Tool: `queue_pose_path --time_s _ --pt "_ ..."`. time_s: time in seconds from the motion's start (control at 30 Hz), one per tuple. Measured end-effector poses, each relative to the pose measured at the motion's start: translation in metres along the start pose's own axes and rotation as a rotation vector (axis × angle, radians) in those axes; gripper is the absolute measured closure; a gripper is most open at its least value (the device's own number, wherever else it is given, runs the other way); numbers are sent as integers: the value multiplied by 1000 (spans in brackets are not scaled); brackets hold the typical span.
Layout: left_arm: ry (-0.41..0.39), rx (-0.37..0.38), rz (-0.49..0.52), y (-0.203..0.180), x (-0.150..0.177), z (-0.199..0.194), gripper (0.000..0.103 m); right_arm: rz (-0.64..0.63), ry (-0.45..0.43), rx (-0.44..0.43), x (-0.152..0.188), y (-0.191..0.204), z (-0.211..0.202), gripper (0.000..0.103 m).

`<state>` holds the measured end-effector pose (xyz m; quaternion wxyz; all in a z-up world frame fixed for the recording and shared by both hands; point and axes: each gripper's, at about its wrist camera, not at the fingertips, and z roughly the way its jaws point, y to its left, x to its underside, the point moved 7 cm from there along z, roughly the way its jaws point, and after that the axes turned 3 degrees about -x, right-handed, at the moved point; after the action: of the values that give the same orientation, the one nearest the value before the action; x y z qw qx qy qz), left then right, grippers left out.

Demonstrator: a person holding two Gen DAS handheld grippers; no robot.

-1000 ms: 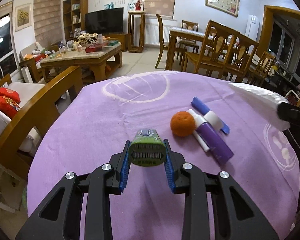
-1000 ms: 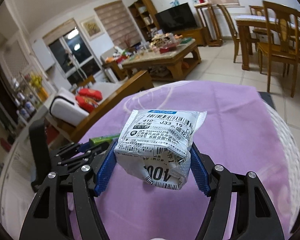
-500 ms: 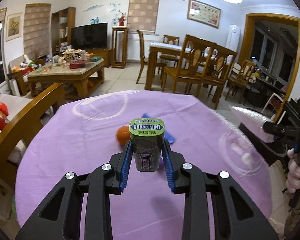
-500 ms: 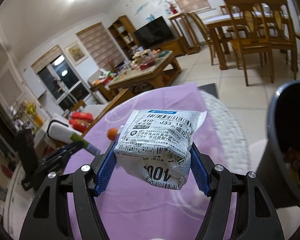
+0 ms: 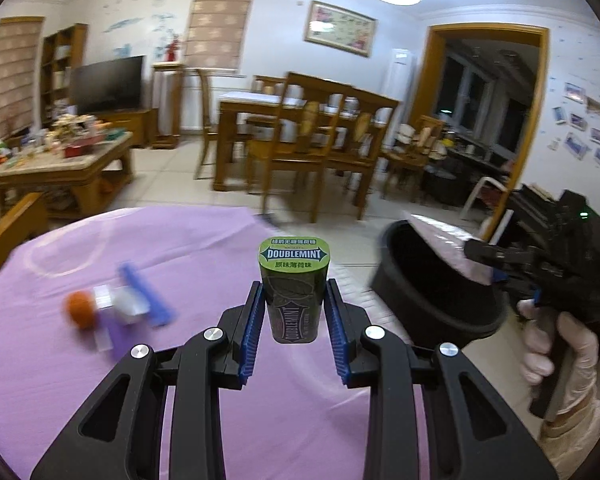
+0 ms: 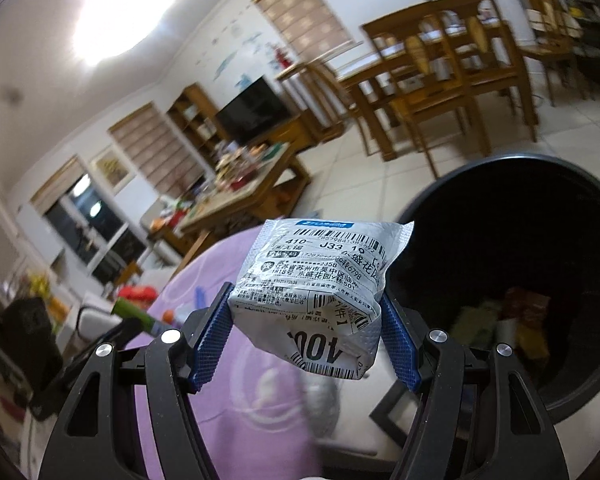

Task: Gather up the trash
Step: 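Carry the gum box and plastic bag over the trash bin with both tools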

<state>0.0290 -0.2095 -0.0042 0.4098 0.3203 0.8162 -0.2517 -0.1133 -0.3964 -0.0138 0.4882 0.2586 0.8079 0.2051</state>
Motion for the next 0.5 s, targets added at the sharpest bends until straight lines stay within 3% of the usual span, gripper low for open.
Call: queue_pose_path --time_s 0.27,0.5 --pt "27 182 12 -85 -9 53 72 137 -80 78 -15 -82 -43 35" --pt "87 249 67 -146 2 94 72 221 -97 96 -12 -133 -58 35"
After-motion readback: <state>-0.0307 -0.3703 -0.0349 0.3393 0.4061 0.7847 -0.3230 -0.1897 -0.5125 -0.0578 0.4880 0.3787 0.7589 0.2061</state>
